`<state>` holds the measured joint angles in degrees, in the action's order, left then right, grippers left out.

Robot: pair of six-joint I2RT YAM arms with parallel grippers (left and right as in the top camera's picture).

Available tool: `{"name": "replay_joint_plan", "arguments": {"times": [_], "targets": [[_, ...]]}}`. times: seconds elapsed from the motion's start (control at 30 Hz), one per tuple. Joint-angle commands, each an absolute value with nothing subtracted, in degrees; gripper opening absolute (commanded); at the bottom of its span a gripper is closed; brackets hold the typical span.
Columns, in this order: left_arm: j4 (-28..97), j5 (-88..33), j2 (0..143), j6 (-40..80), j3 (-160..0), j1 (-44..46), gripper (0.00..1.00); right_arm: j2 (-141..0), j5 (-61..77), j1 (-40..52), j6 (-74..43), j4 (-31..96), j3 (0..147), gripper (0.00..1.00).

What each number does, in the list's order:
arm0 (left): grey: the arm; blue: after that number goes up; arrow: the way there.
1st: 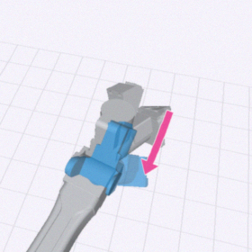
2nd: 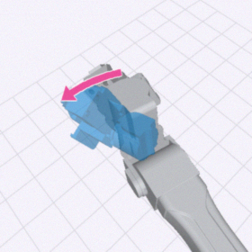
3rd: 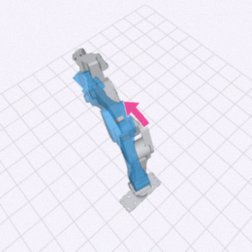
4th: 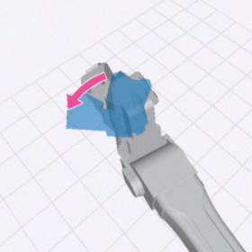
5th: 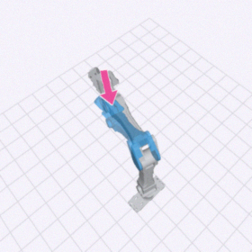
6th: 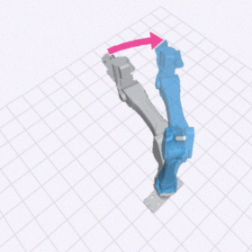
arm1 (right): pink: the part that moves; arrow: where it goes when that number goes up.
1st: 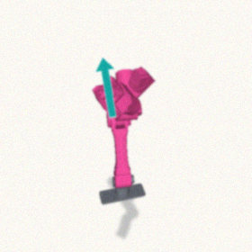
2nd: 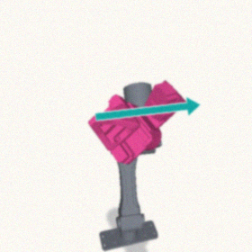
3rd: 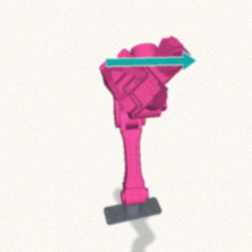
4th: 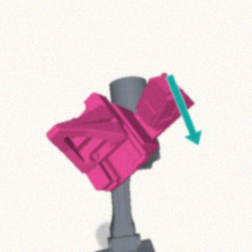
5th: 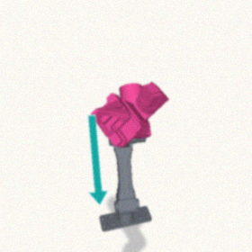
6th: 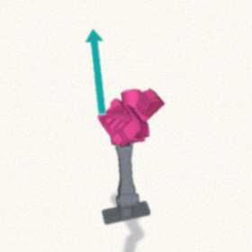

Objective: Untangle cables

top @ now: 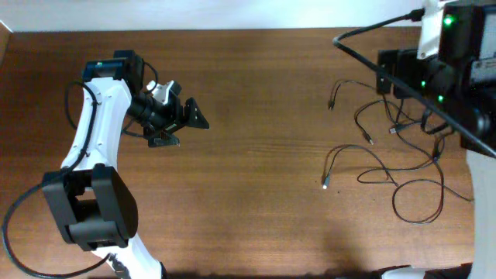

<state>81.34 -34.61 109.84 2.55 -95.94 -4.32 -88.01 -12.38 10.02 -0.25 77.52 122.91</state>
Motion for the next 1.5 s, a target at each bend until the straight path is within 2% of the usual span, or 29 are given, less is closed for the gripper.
{"name": "replay_joint_plan", "arguments": {"times": [0.0, 0.33, 0.6, 0.9, 1.0, 1.13, 1.27, 1.47], "targets": [[81.2, -34.4, 110.0, 1.5, -96.6, -4.4, 0.99, -87.2, -12.3, 10.5, -0.9, 77.4, 120.7, 0.99], [81.2, -34.4, 110.0, 1.5, -96.6, -4.4, 0.99, -86.8, -12.9, 10.5, -0.9, 77.4, 110.4, 0.99], [81.2, -34.4, 110.0, 1.5, -96.6, -4.4, 0.99, -85.7, -12.6, 10.5, 0.2, 76.9, 109.8, 0.99], [81.2, -34.4, 110.0, 1.5, -96.6, -4.4, 0.99, -83.5, -5.7, 10.5, 0.2, 63.0, 108.0, 0.99], [81.2, -34.4, 110.0, 1.5, -96.6, -4.4, 0.99, -80.5, -5.6, 10.5, 0.2, 54.9, 99.7, 0.99], [81.2, -34.4, 110.0, 1.5, -96.6, -4.4, 0.99, -72.8, -4.5, 10.6, 0.2, 40.8, 80.6, 0.99], [81.2, -34.4, 110.0, 1.5, -96.6, -4.4, 0.99, -67.1, -4.7, 12.0, 2.8, 34.3, 69.9, 0.99], [81.2, -34.4, 110.0, 1.5, -96.6, -4.4, 0.99, -56.8, -5.0, 13.1, 6.4, 31.9, 63.2, 0.99]]}}
